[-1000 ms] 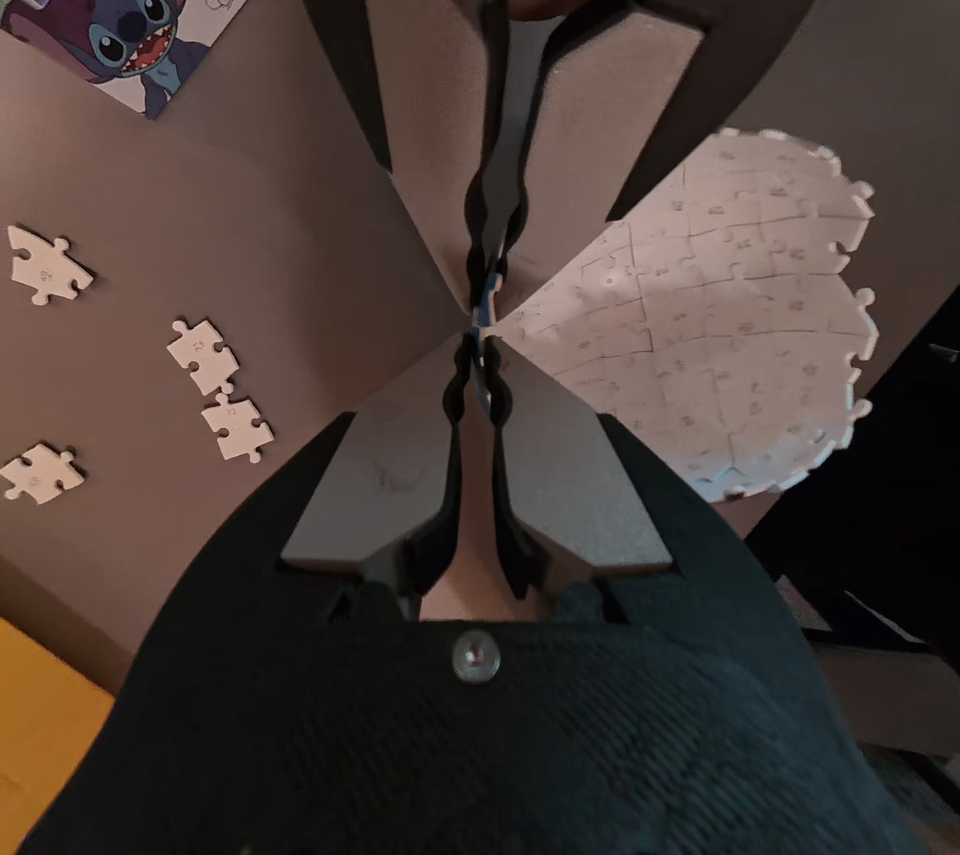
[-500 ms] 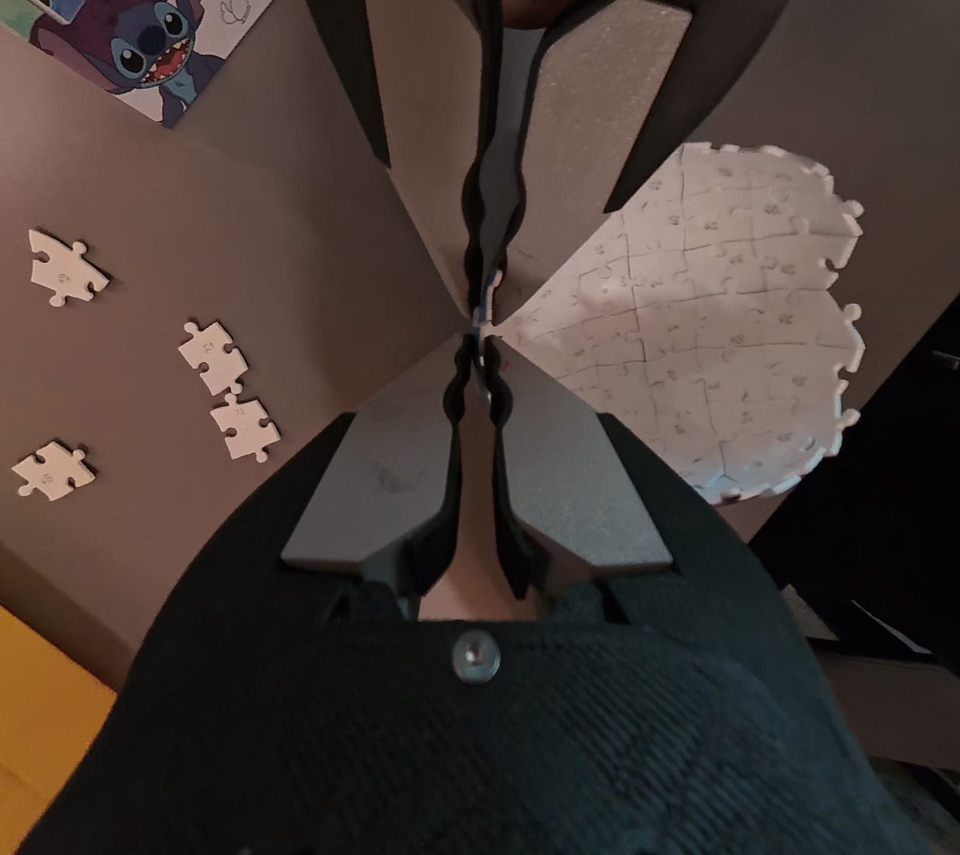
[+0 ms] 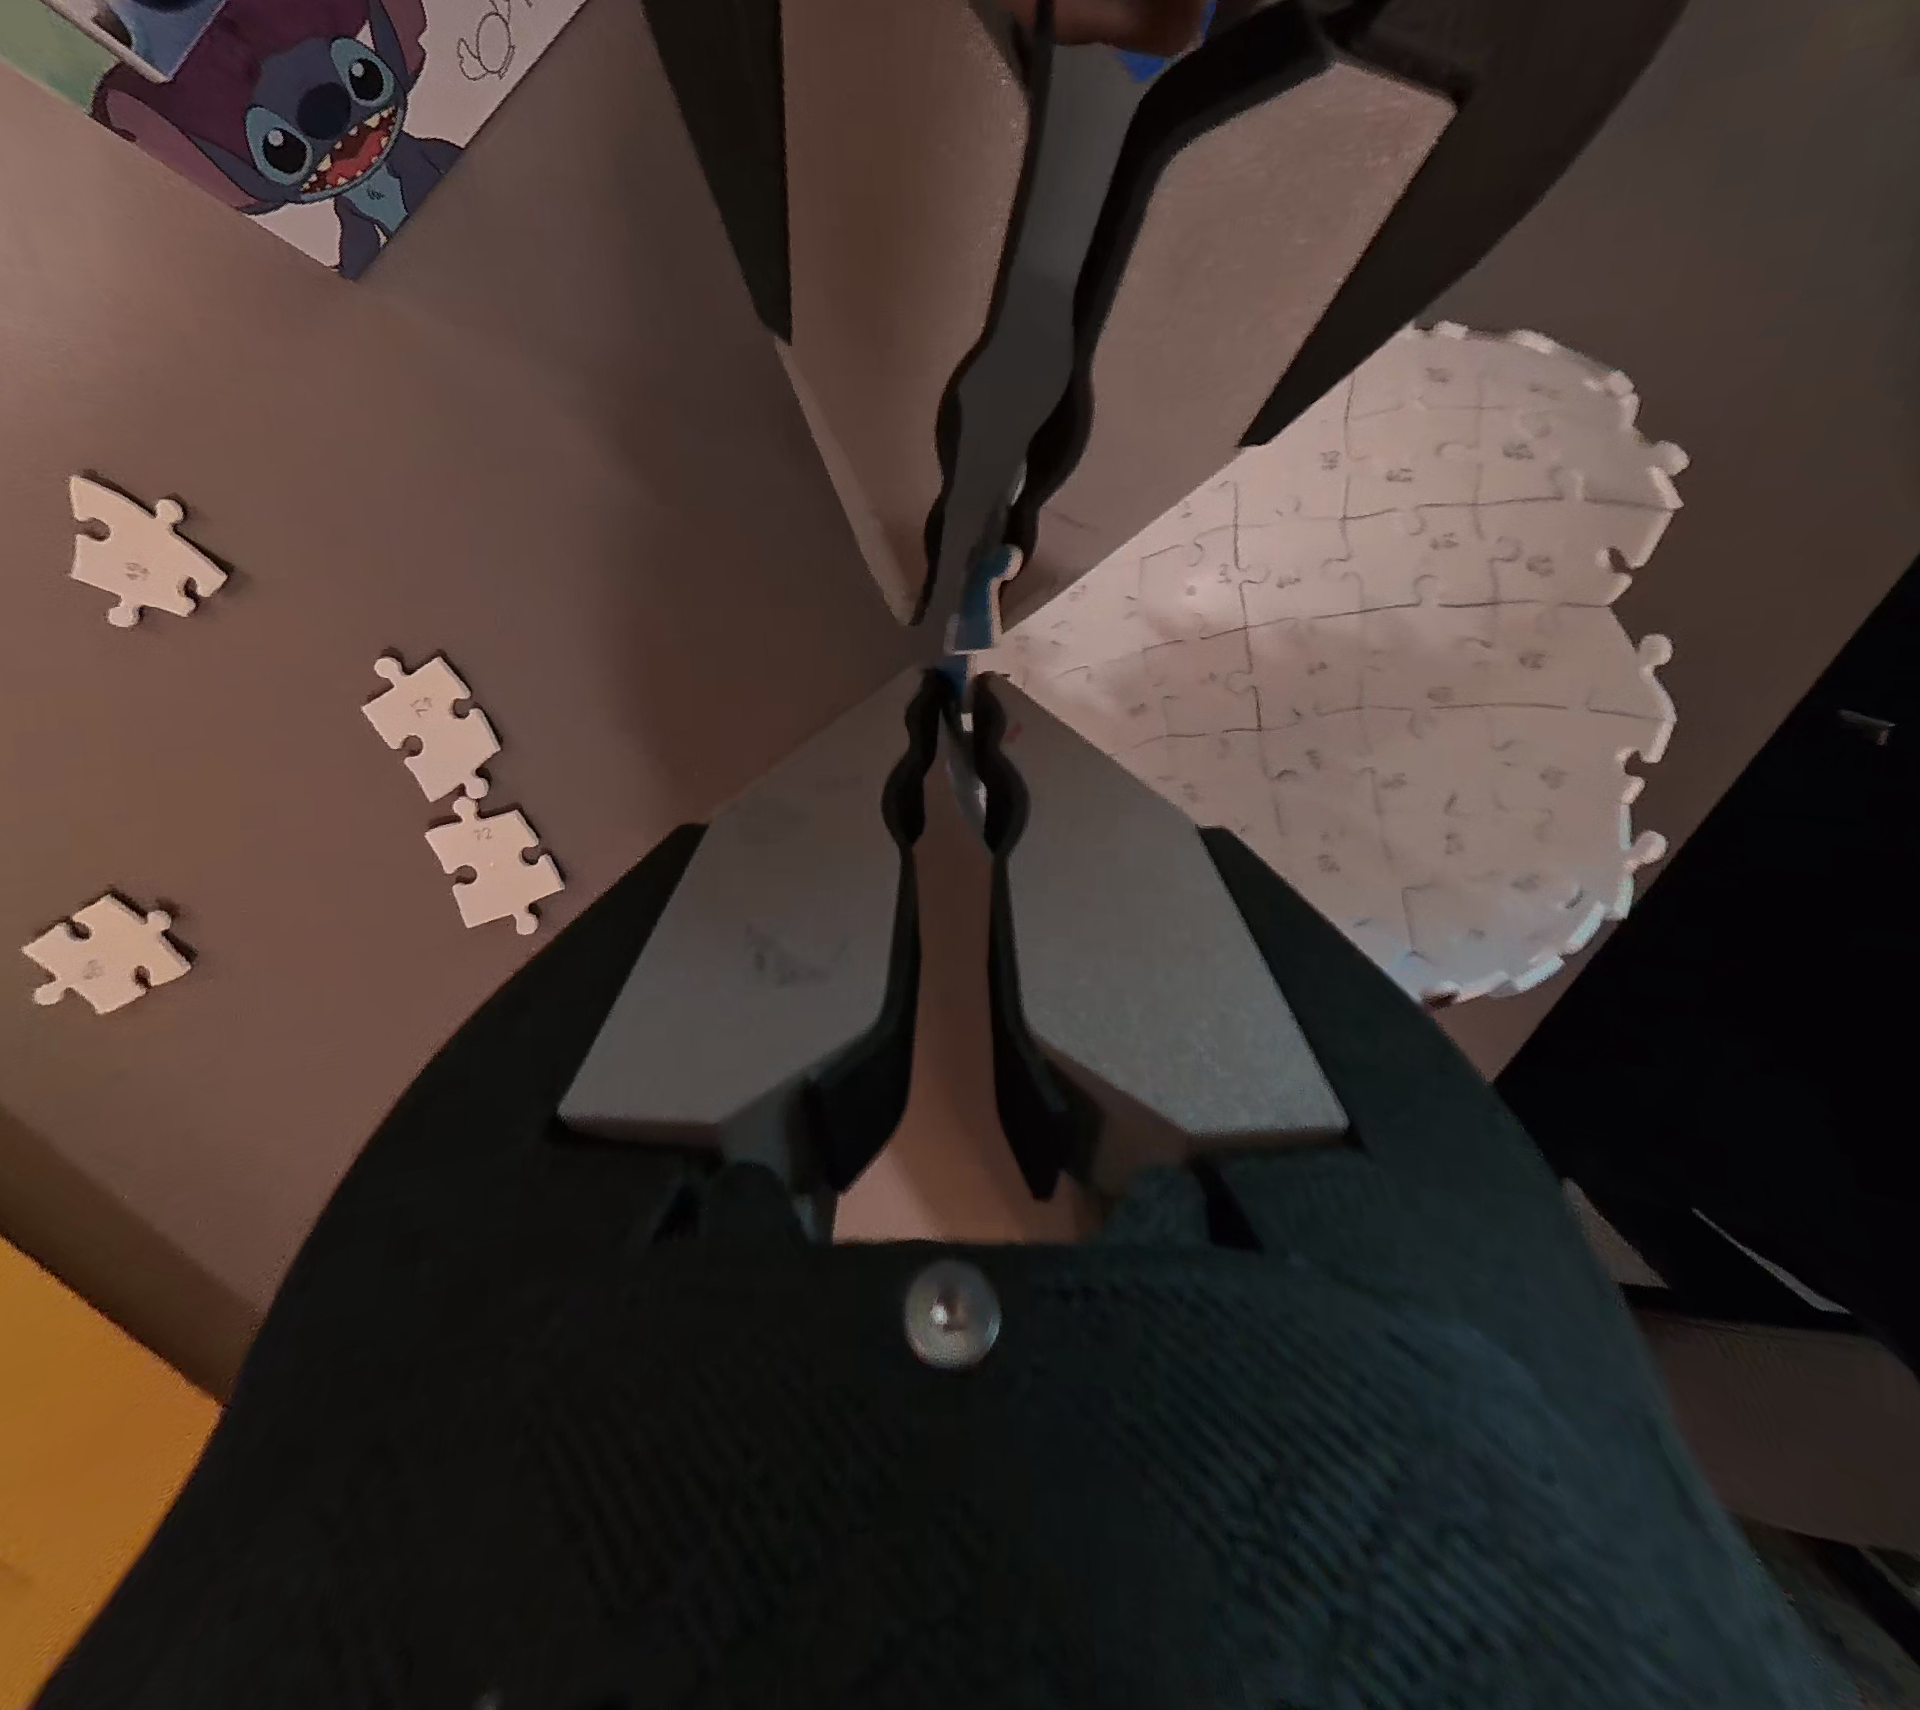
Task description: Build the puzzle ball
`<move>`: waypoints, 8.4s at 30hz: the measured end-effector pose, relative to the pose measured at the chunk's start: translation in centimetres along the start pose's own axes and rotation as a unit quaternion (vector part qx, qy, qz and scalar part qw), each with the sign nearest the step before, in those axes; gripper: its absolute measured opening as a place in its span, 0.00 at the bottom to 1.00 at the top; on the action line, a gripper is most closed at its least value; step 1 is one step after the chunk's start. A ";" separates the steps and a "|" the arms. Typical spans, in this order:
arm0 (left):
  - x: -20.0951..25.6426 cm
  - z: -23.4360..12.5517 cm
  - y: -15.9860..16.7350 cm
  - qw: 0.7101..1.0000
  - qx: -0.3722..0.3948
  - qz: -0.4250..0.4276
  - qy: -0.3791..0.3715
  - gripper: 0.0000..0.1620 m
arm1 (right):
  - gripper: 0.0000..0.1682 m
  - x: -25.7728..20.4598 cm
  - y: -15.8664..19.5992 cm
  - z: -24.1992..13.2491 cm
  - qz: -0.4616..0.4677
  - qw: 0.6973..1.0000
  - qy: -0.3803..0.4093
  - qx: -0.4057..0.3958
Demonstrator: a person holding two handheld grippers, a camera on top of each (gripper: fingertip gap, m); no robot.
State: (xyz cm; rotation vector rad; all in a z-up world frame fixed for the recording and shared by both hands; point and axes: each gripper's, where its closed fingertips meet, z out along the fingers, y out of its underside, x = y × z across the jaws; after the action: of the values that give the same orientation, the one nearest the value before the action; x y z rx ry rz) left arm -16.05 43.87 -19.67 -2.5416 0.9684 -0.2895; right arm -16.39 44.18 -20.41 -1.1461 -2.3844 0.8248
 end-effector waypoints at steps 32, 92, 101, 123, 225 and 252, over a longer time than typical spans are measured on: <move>0.7 -0.1 -1.0 1.000 0.029 -0.007 0.001 0.03 | 0.09 -0.3 0.1 -1.4 0.047 0.997 0.034 0.056; 0.1 -0.8 -0.6 0.993 0.035 0.042 -0.109 0.00 | 0.05 -0.5 -1.4 -1.7 -0.015 0.994 0.003 0.106; 0.5 -0.6 -0.5 0.995 0.035 0.044 -0.088 0.02 | 0.00 -0.5 -1.6 -1.4 -0.028 0.994 0.012 0.103; 0.7 -0.2 -0.7 0.998 0.032 0.025 -0.047 0.01 | 0.00 -0.8 -1.0 -1.3 -0.077 0.994 0.015 0.077; 1.0 0.2 -0.8 0.999 0.019 0.009 -0.032 0.01 | 0.06 -1.3 0.7 0.8 -0.012 0.998 -0.065 -0.005; 0.5 -0.4 -0.8 0.995 0.018 0.024 -0.094 0.01 | 0.02 -0.8 0.1 0.8 -0.037 0.999 -0.036 0.003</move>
State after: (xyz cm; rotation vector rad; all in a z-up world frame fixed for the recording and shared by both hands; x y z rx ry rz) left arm -15.34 44.03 -18.95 -2.4564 0.9403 -0.0528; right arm -16.28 43.32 -21.18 -1.0351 -2.4661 0.8617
